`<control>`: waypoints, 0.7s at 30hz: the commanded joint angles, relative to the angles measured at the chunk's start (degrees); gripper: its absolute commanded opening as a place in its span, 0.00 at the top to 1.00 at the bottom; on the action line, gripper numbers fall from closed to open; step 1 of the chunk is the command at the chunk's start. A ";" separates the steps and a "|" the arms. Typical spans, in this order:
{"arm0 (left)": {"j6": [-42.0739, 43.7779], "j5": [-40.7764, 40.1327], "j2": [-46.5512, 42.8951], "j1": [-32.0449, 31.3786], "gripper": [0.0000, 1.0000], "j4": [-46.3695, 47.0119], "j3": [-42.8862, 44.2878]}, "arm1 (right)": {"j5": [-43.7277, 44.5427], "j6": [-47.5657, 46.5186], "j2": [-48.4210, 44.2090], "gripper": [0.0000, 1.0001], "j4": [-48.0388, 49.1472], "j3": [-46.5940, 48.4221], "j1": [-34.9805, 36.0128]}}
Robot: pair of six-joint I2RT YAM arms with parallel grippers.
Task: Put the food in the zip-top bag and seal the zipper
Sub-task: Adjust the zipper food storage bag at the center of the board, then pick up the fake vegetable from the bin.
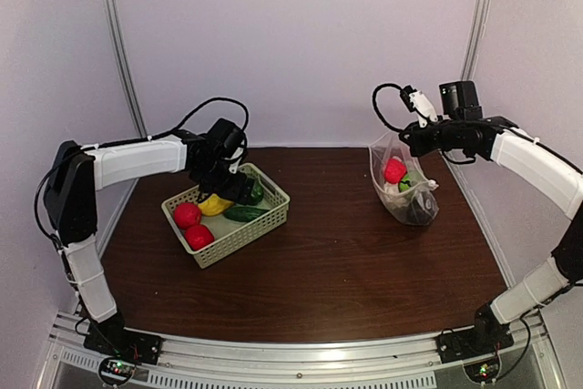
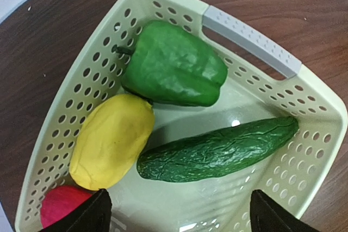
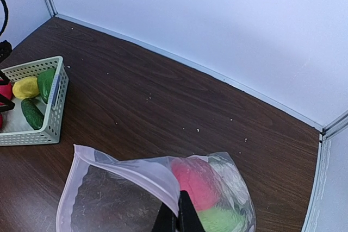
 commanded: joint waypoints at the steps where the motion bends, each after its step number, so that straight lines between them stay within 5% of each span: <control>1: 15.86 0.55 0.91 -0.30 0.11 -1.05 5.43 | -2.02 1.09 -2.37 1.00 1.99 -1.52 -0.14; 4: 27.05 2.25 3.85 -0.27 0.16 -3.67 8.16 | -2.31 1.24 -2.81 1.00 2.30 -1.78 -0.14; 8: 38.49 3.70 8.82 -0.27 0.38 -8.44 11.62 | -2.59 1.49 -2.78 1.00 2.25 -1.47 -0.14; 21: 48.50 3.08 15.97 -0.09 0.36 -3.07 10.48 | -3.60 2.40 -3.12 1.00 1.31 -1.17 -0.14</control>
